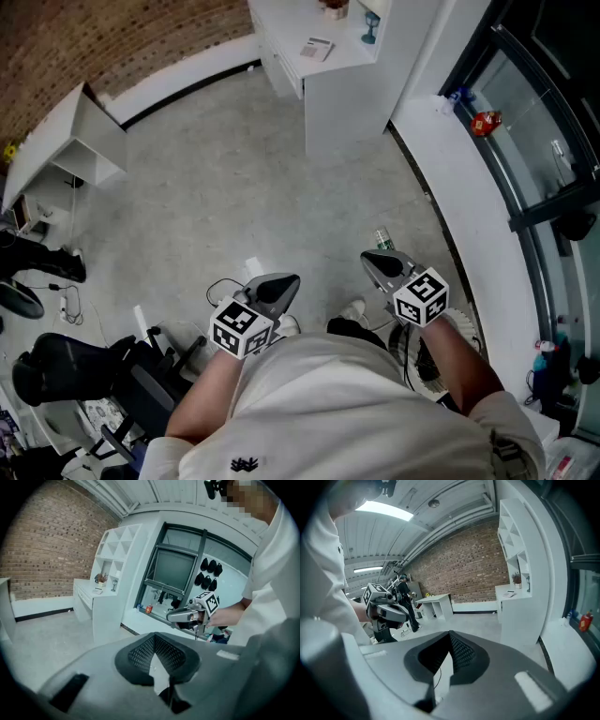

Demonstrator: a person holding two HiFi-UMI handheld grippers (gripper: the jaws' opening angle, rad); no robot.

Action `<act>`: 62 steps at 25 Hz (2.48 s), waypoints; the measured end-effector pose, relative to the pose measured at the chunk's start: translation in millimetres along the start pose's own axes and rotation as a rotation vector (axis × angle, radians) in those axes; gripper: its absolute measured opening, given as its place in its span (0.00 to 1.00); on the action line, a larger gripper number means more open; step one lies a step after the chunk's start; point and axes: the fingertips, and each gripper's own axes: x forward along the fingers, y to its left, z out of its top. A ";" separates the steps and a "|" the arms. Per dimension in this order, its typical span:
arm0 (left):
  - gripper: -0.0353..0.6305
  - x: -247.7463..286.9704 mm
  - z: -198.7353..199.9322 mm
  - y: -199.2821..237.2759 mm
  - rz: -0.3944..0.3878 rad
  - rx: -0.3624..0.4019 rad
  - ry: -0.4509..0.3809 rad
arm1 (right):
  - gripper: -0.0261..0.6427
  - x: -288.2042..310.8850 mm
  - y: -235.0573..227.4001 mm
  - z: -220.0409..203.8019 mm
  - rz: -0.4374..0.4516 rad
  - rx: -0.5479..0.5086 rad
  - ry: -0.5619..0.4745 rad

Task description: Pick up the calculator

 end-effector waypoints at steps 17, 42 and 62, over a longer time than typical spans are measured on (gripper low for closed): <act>0.06 -35.6 -4.6 41.6 0.011 -0.007 -0.013 | 0.07 47.1 17.8 15.2 0.024 0.057 -0.065; 0.06 147.3 154.9 159.7 0.032 0.013 -0.061 | 0.25 139.2 -241.7 128.3 0.048 -0.028 -0.090; 0.06 155.7 283.3 413.2 -0.088 0.058 -0.072 | 0.25 341.7 -401.6 278.2 -0.133 0.001 -0.071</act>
